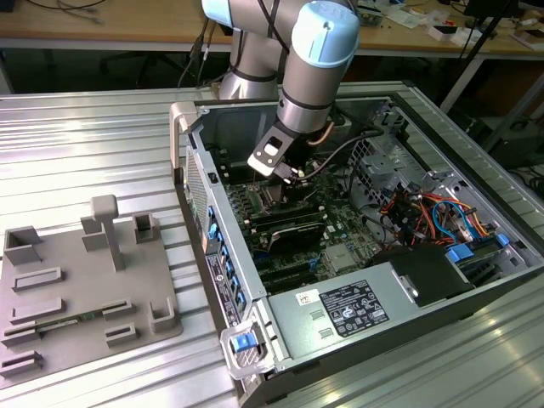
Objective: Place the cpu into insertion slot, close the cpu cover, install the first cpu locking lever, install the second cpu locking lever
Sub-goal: 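Place the cpu into insertion slot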
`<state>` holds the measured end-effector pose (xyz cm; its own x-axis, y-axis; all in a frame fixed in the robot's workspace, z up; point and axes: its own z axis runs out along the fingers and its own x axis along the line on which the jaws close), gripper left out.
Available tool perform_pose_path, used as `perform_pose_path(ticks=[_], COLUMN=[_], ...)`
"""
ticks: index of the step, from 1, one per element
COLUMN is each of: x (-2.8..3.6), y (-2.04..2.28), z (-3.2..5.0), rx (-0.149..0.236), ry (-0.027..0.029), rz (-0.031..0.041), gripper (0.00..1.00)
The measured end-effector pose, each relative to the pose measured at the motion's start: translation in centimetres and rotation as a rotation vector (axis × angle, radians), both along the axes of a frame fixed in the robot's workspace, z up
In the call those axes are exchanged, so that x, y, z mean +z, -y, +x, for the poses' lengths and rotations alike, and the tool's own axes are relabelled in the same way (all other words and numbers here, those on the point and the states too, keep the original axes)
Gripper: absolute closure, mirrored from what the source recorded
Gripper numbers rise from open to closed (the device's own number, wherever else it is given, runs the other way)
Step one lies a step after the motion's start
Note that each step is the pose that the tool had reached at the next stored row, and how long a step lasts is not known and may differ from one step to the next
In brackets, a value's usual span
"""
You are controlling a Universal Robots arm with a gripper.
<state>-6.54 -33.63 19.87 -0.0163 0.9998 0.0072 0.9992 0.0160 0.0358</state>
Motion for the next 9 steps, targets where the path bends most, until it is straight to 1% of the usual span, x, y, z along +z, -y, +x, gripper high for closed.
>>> perform_pose_path(ticks=[6,9], x=[0.05,0.05], y=[0.01,0.01], z=[0.00,-0.01], rx=[0.000,-0.008], ry=[-0.0003,-0.0003], rz=[-0.0003,-0.0004], gripper=[0.45,0.45])
